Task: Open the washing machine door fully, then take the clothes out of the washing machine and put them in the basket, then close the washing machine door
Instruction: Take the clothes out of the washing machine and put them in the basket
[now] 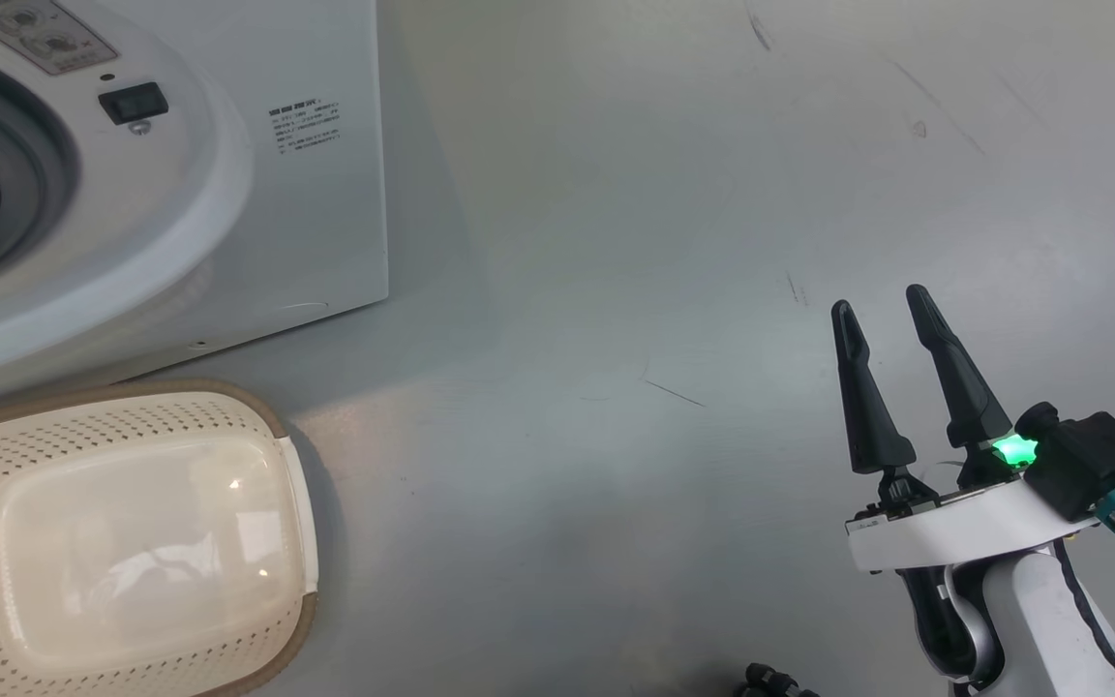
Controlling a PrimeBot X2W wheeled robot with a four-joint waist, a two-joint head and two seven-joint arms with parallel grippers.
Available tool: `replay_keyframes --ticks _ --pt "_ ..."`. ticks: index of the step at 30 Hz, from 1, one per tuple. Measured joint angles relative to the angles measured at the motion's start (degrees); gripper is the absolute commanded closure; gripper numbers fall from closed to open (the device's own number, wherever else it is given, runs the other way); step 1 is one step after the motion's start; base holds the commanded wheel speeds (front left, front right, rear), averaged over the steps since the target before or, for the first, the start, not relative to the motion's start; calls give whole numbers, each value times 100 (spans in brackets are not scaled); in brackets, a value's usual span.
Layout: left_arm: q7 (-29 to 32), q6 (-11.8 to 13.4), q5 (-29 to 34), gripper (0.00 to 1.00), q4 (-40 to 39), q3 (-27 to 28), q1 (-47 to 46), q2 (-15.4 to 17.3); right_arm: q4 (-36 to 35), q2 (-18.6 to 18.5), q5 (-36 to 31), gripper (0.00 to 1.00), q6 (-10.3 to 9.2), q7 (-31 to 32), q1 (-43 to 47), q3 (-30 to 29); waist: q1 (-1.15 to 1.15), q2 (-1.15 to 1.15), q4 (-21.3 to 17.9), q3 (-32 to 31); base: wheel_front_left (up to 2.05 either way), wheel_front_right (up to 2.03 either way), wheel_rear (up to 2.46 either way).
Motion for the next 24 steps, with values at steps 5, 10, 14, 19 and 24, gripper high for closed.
replay_keyframes --ticks 5,10,14,19,24 --pt "143 -1 -38 0 261 3 -133 -3 2 0 -7 0 0 0 -17 15 0 0 -26 6 0 0 0" --pt "253 -11 -250 55 477 52 -263 -29 4 -2 -13 0 0 0 -41 13 0 0 -37 -4 0 0 0" --pt "298 -68 -314 100 600 71 -355 -77 27 -3 -13 0 0 0 -79 -3 0 0 -36 -20 0 0 0" --pt "298 -147 -314 100 720 52 -408 -91 56 -5 -13 0 0 0 -79 -8 0 0 -21 -50 0 0 0" --pt "166 -238 -303 100 835 -2 -446 -122 63 -2 -13 0 0 0 -81 -77 0 0 13 -99 0 0 0"
